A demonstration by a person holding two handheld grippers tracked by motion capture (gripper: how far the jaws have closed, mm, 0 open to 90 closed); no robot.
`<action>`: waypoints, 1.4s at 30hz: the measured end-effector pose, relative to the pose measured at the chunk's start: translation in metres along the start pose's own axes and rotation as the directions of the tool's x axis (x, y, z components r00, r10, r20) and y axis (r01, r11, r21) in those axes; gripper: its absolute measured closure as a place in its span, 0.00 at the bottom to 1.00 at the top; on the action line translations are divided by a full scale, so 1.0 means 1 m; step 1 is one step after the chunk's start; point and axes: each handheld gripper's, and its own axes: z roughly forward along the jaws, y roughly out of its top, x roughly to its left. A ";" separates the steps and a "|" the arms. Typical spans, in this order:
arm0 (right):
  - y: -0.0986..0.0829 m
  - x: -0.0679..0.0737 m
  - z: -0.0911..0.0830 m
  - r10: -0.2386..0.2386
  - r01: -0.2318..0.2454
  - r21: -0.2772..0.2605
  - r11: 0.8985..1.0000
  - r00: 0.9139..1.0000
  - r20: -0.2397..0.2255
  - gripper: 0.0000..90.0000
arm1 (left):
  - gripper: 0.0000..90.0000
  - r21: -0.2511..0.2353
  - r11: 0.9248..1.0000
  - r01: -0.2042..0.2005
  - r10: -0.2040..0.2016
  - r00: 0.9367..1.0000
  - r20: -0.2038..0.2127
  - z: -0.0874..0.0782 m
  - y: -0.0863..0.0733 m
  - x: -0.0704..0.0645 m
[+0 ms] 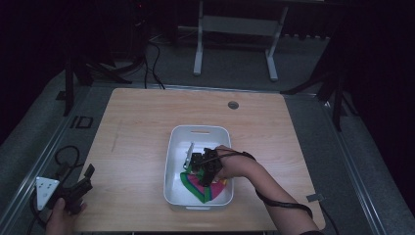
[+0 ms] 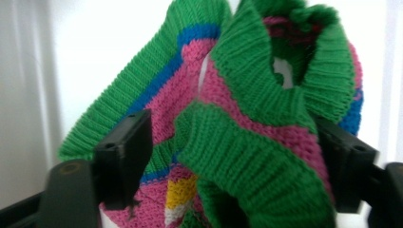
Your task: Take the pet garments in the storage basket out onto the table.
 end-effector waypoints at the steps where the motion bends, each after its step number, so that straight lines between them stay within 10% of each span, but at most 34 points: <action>1: 0.001 0.001 0.001 -0.022 0.022 0.013 1.000 1.000 0.003 0.34 | 0.16 0.000 1.000 0.000 0.000 1.000 0.000 0.000 0.000 0.000; 5: 0.004 0.006 0.007 -0.068 0.066 0.082 0.994 0.997 0.023 0.42 | 0.16 0.000 1.000 -0.001 0.001 1.000 0.000 0.000 0.000 0.000; 7: 0.006 0.010 0.010 -0.089 0.083 0.109 0.991 0.995 0.046 0.74 | 0.16 -0.001 1.000 -0.001 0.001 1.000 0.000 0.000 0.000 0.000; 10: 0.004 0.009 0.007 -0.085 0.081 0.066 0.995 0.994 0.063 0.85 | 0.16 -0.001 1.000 0.000 0.000 1.000 0.000 0.000 0.000 0.000; 25: -0.007 0.003 -0.056 -0.013 0.023 -0.164 0.986 0.998 0.062 0.86 | 0.16 0.000 1.000 0.000 0.000 1.000 -0.003 0.000 0.000 0.000; 37: -0.020 0.002 -0.113 0.016 0.019 -0.311 0.950 0.994 0.109 0.86 | 0.16 -0.001 1.000 -0.001 0.001 1.000 -0.004 0.000 0.000 0.000; 42: -0.026 0.001 -0.140 0.021 0.022 -0.390 0.921 0.994 0.105 0.86 | 0.16 -0.001 1.000 -0.002 0.002 1.000 -0.007 0.000 0.000 0.000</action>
